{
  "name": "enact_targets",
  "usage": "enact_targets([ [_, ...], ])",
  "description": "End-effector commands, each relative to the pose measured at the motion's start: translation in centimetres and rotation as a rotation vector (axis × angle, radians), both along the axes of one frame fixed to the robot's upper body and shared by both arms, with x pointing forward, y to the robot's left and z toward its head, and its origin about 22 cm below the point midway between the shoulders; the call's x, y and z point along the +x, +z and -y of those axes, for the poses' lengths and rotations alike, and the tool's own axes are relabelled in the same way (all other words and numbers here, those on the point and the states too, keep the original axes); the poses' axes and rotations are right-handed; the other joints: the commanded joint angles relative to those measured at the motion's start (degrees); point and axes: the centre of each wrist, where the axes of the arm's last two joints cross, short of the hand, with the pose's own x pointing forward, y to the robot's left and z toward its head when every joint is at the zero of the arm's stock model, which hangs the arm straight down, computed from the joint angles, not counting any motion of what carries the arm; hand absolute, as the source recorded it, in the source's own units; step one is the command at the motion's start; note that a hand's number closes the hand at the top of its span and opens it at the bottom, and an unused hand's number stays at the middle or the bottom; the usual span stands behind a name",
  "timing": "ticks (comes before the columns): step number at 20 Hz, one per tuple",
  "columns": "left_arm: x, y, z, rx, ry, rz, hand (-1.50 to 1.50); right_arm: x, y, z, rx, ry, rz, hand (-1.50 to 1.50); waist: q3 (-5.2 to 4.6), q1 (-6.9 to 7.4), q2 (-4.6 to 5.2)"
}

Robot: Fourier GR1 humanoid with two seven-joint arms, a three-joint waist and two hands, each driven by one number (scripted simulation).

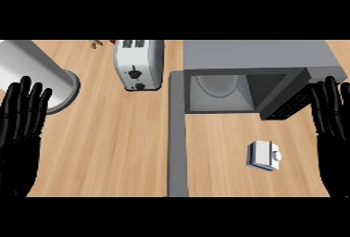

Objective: Pick up the milk, place it into the microwave and close the microwave

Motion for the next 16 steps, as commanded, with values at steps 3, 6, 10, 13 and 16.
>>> enact_targets([
  [3, 0.2, 0.5, -0.8, -0.018, -0.047, 0.023, -1.5, 0.0, 0.4, -2.4, -0.008, 0.05, 0.023, -1.5, -1.39, 0.49, -0.39],
  [6, 3.5, 1.0, -3.1, -0.069, -0.079, 0.045, -1.5, -2.9, 0.4, -3.0, 0.008, 0.098, 0.074, -1.5, -1.4, -0.12, -0.37],
  [10, 0.9, -0.6, -4.2, -0.143, -0.033, -0.082, -1.5, -4.8, 1.5, -5.1, -0.027, 0.13, -0.049, -1.5, -1.41, 0.34, -0.47],
  [13, -0.3, -1.0, -5.2, -0.127, -0.028, -0.067, -1.5, -5.5, -0.8, -5.4, -0.031, 0.14, -0.073, -1.5, -1.38, 0.33, -0.45],
  [16, -1.8, 1.9, -6.1, -0.131, -0.027, -0.081, -1.5, -6.8, 1.0, -5.7, -0.04, 0.082, -0.054, -1.5, -1.38, 0.39, -0.5],
])
